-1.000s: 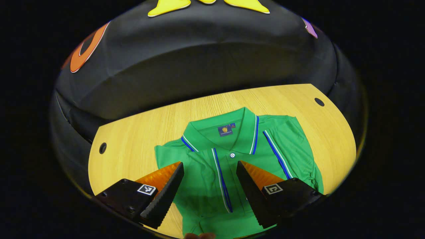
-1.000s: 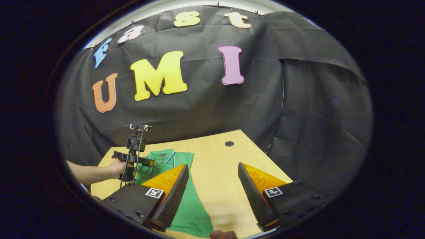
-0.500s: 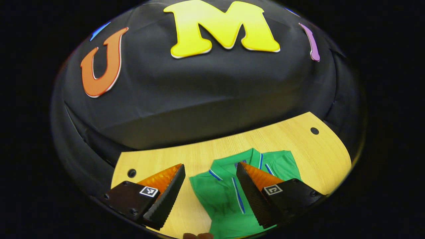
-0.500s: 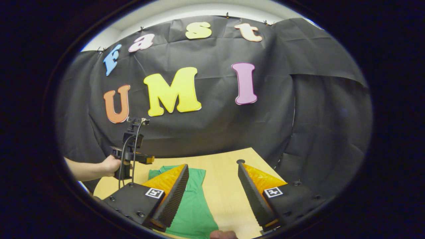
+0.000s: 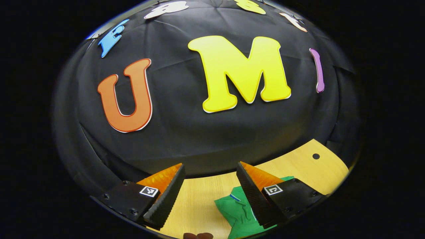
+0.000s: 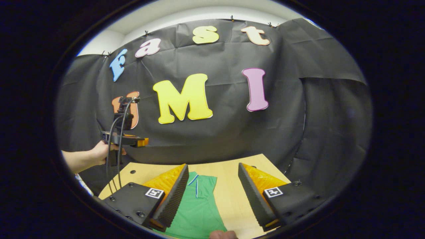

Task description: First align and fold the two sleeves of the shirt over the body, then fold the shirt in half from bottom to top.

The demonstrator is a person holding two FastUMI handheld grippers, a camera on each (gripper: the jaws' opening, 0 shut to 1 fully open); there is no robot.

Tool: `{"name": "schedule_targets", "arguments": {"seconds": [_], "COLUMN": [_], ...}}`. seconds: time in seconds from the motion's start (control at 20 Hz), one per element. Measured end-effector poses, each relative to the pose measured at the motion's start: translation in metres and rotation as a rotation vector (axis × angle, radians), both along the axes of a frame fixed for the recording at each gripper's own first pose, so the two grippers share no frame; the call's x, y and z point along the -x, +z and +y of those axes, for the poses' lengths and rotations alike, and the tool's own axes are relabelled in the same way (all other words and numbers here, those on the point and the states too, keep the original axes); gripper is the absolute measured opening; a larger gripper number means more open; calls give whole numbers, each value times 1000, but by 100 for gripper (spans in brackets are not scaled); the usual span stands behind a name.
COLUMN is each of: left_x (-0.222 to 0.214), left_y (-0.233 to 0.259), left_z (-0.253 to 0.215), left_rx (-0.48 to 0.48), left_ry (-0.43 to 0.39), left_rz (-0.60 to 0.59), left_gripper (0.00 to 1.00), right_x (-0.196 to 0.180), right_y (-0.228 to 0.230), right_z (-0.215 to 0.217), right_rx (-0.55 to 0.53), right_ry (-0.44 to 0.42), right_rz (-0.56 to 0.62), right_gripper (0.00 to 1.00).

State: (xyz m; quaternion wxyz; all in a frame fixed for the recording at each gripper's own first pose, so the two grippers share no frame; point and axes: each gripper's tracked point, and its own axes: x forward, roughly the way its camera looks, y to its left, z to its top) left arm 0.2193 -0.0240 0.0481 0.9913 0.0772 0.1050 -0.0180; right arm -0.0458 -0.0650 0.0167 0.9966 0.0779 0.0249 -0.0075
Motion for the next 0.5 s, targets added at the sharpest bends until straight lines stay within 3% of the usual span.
{"name": "schedule_targets", "arguments": {"seconds": [0.15,0.2,0.25,0.5], "left_x": [27,38,51,145], "left_y": [-2,-6,-12,-57], "left_z": [12,14,17,29], "left_rx": [127,151,167,245], "left_ry": [-9,-25,-38,-98], "left_rz": [-30,-44,-50,-58], "left_gripper": [99,100,100,100], "right_x": [-6,-5,-5,4], "right_y": [-11,-16,-22,-68], "right_z": [8,10,12,18], "right_rx": [24,38,51,93], "right_ry": [27,36,45,96], "right_rz": [21,30,39,126], "right_gripper": [94,90,96,94]}}
